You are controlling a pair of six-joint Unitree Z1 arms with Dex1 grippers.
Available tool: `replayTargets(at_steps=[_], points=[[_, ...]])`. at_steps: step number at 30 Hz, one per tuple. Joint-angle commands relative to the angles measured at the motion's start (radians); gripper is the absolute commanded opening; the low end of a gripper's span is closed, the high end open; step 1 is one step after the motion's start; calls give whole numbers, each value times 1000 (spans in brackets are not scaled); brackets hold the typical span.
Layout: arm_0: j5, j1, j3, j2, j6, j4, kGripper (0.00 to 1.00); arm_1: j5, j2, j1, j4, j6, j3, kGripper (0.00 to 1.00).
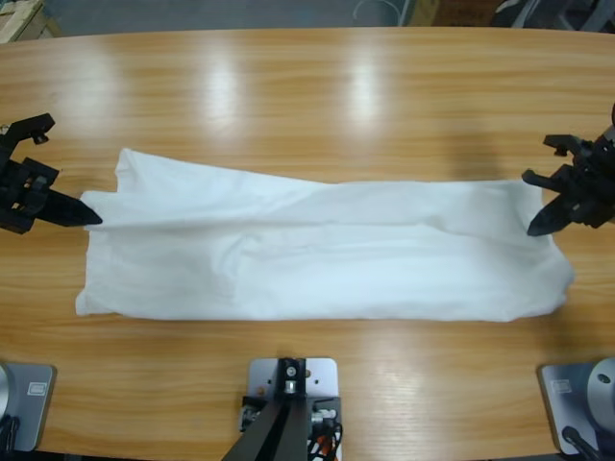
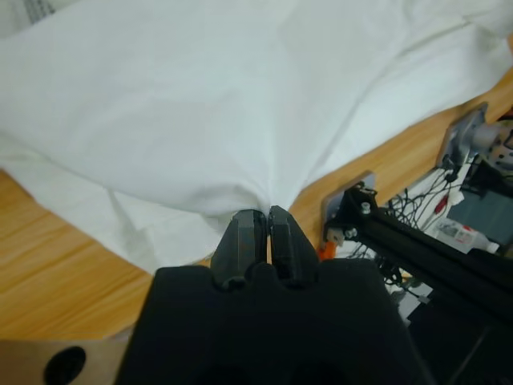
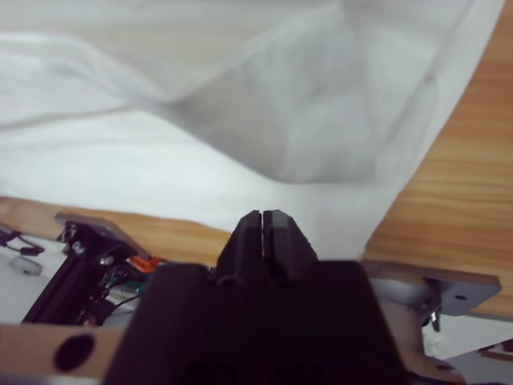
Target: Fold clothes
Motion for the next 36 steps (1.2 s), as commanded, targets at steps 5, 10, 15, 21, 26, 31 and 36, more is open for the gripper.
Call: replayTargets(at_steps=[5, 10, 15, 21, 26, 31, 36], points=[[-13, -20, -130, 295, 60, 159, 0, 21, -86, 85, 97, 58, -44, 945], [44, -13, -256, 378, 114, 305, 862, -5, -120, 85, 142, 58, -177, 945], [105, 15, -251, 142, 114, 244, 996, 10, -37, 160, 135, 66, -324, 944], [99, 39, -248, 44, 115, 214, 996, 26, 173, 268, 103, 73, -446, 945], [97, 39, -240, 45, 117, 214, 996, 28, 271, 301, 42, 73, -450, 945], [94, 32, -231, 51, 123, 214, 996, 11, 318, 303, 2, 55, -447, 945], [94, 29, -225, 58, 128, 214, 996, 6, 344, 307, -11, 46, -437, 943]])
